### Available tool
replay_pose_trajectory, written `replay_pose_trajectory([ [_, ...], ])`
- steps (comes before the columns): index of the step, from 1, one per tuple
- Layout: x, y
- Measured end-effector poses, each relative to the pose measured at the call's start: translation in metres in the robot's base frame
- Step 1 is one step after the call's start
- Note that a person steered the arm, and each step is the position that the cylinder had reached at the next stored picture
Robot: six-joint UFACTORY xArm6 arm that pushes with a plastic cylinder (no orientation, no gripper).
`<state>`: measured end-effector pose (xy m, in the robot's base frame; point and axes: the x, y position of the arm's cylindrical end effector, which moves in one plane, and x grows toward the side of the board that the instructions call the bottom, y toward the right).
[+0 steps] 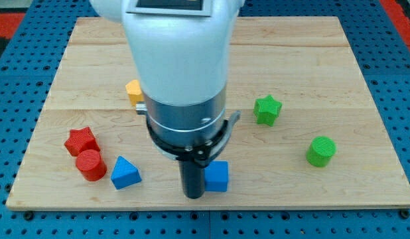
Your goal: Move triangle towards right
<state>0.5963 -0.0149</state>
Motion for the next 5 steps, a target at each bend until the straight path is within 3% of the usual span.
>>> replay_pose_trajectory([
  [2,-0.027,0.034],
  [3,0.017,0.025],
  [4,0.023,0.005],
  [5,0.022,-0.094],
])
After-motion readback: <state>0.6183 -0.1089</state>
